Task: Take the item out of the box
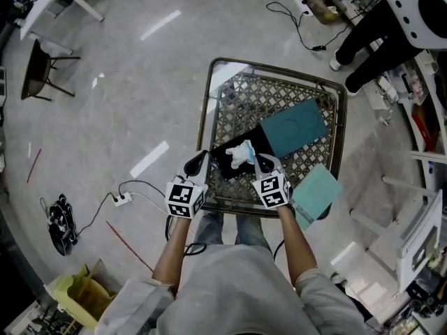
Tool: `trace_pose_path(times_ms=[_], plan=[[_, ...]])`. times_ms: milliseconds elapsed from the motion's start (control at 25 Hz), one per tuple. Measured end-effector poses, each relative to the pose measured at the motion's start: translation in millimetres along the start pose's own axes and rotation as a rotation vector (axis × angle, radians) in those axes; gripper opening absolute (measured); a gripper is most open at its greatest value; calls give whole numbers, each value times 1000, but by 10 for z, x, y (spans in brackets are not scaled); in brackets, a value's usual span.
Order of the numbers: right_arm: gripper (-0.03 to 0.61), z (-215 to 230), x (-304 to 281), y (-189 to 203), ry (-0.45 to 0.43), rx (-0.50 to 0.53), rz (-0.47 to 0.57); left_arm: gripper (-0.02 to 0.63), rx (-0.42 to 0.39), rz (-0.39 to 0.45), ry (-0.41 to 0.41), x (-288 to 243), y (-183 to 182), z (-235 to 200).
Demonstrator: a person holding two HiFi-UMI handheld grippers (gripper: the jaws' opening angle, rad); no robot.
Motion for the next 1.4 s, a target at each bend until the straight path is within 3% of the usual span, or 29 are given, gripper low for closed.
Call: trace_pose_path(times_ms=[80, 600, 1000, 1400], plan=[[77, 23, -66, 33, -15, -44, -31, 5, -1, 0, 0, 0, 2, 5], [98, 35, -366, 174, -38, -126, -174, 5, 2, -2, 1, 27, 13, 6], [35, 53, -391, 231, -12, -132, -215, 5, -8, 2, -8, 36, 36, -32], [0, 81, -375, 224, -7, -125, -182, 5, 5, -3, -11, 48, 13, -58]])
Point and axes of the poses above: the fingertips, and each gripper's own axes: x backward along the fingers, z to its right, y out of its underside, the point moved 10 cm from there along x, backward along the fingers, and after that the axes turned 14 degrees about z, right-handed, at the moved point
